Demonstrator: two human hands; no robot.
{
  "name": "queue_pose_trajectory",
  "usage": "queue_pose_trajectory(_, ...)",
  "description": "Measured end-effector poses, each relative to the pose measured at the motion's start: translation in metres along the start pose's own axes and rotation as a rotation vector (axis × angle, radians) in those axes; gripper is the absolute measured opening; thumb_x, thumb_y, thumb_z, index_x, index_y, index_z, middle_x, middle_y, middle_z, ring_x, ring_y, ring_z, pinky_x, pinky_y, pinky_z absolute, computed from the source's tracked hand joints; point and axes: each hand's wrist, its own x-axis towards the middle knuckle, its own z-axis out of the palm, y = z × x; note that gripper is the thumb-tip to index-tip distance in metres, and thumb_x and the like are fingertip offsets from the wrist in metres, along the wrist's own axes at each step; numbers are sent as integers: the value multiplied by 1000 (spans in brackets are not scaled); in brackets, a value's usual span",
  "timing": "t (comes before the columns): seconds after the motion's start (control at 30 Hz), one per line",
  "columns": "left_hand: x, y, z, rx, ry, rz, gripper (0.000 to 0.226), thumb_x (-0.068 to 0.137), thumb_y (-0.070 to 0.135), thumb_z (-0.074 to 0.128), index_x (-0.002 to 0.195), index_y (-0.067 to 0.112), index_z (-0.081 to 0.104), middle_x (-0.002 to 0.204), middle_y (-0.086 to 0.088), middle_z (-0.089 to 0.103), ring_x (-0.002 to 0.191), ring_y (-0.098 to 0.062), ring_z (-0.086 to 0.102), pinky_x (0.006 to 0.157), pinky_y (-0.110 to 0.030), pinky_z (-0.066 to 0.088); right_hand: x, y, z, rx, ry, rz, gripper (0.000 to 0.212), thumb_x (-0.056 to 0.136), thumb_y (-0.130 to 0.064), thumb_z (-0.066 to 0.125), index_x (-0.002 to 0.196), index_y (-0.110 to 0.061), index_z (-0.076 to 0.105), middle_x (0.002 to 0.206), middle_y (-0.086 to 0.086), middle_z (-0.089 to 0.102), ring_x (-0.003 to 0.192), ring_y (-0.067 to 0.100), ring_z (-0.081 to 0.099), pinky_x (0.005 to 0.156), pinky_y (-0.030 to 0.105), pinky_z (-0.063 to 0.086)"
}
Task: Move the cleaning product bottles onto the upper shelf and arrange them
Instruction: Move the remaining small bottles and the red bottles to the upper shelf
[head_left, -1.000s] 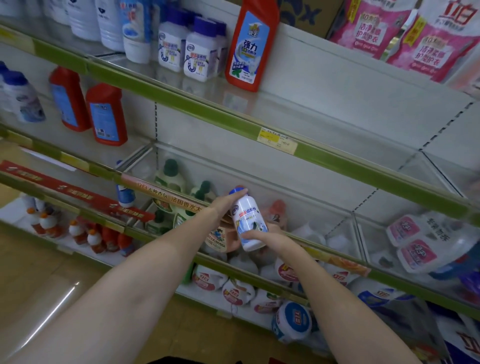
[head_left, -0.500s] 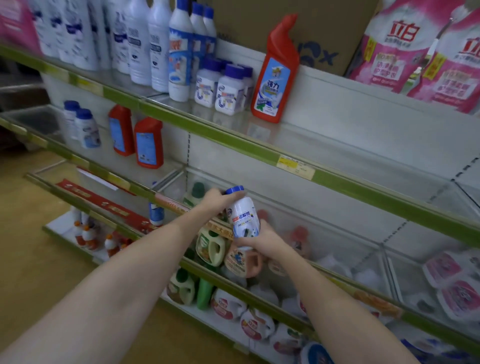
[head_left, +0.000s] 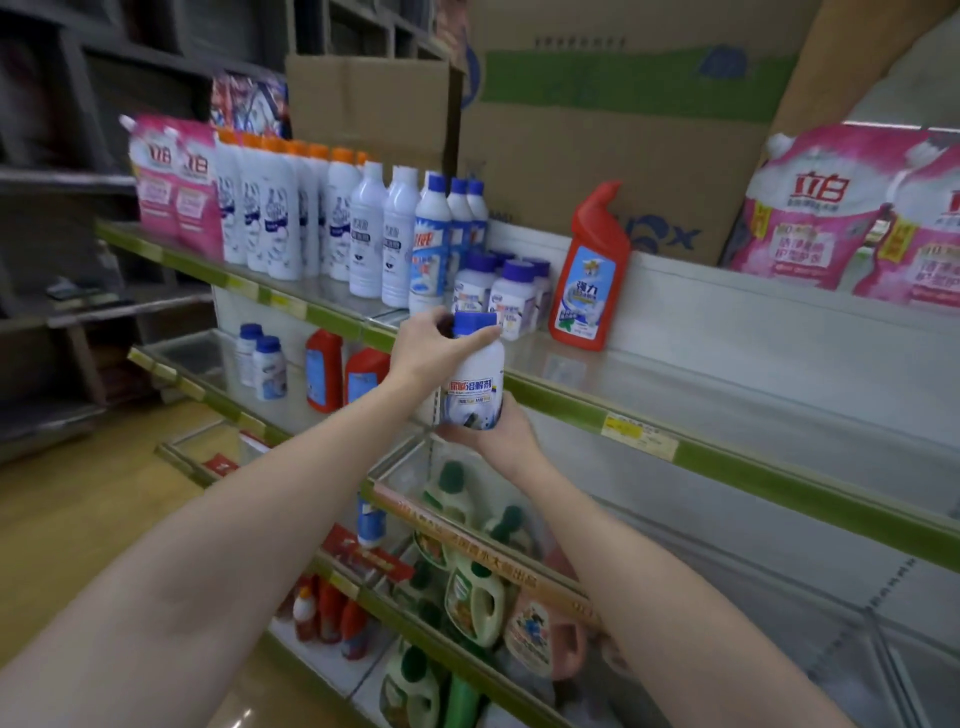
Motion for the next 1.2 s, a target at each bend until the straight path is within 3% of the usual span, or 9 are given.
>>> queue_pose_trajectory(0.13, 17, 36, 5, 28, 23, 155, 46, 69, 62, 81, 69, 24, 56, 67, 9, 60, 66, -10, 58, 62, -32, 47, 8, -26, -21, 45, 88, -76, 60, 65, -28, 95, 116, -26, 65, 103, -10, 74, 91, 1, 69, 73, 17, 53)
queue_pose_trajectory(0.27, 35, 64, 24, 8, 45, 240, 49, 68, 63, 81, 67, 23, 53, 64, 9, 56, 61, -8, 52, 57, -26, 42, 21, -34, -48, 108, 243, -101, 69, 62, -22, 97, 117, -19, 55, 111, -4, 72, 100, 13, 70, 86, 35, 59)
queue_pose_trajectory(0.37, 45, 80, 46, -54, 55, 247, 48, 67, 65, 81, 72, 21, 63, 68, 9, 64, 65, -9, 61, 60, -32, 51, 24, -35, -73, 116, 361, -87, 65, 66, -16, 95, 111, -20, 48, 103, -8, 67, 93, 11, 68, 70, 18, 52)
queue_pose_trajectory(0.47, 49, 93, 72, -83, 34, 264, 50, 65, 67, 81, 81, 21, 71, 73, 9, 70, 72, -8, 67, 70, -38, 57, 29, -29, -99, 42, 454, -75, 64, 60, -27, 98, 107, -19, 54, 97, -9, 68, 85, 7, 66, 63, 13, 49)
queue_pose_trajectory(0.63, 54, 107, 109, -6, -53, 313, 56, 62, 75, 74, 80, 23, 69, 72, 11, 68, 72, -9, 66, 68, -42, 56, 36, -16, -137, -100, 531, 0, 69, 50, -44, 95, 107, -21, 63, 107, 1, 69, 94, 19, 67, 82, 39, 57)
queue_pose_trajectory(0.83, 60, 104, 151, 135, -183, 326, 48, 71, 65, 78, 70, 21, 58, 63, 9, 57, 65, -13, 56, 54, -31, 36, 46, 6, -175, -352, 504, 207, 72, 37, -65, 80, 96, -27, 66, 95, -3, 69, 99, 22, 62, 69, 31, 48)
queue_pose_trajectory(0.9, 64, 97, 167, 112, -219, 319, 44, 75, 61, 77, 78, 21, 62, 72, 10, 61, 73, -13, 60, 58, -29, 40, 53, 16, -185, -389, 465, 257, 73, 32, -73, 73, 90, -29, 68, 92, -2, 69, 100, 24, 60, 69, 31, 48)
queue_pose_trajectory(1.03, 82, 99, 192, 86, -323, 301, 46, 79, 53, 78, 92, 12, 62, 87, -1, 66, 81, -18, 60, 74, -36, 49, 72, 34, -205, -545, 431, 297, 71, 42, -83, 67, 88, -28, 62, 87, 1, 66, 100, 30, 57, 75, 34, 41)
queue_pose_trajectory(1.2, 111, 100, 216, 161, -413, 309, 48, 80, 56, 75, 94, 12, 64, 90, -4, 60, 83, -20, 58, 67, -36, 44, 92, 48, -213, -685, 475, 306, 77, 61, -81, 63, 114, -25, 61, 104, 8, 60, 103, 29, 51, 78, 33, 33)
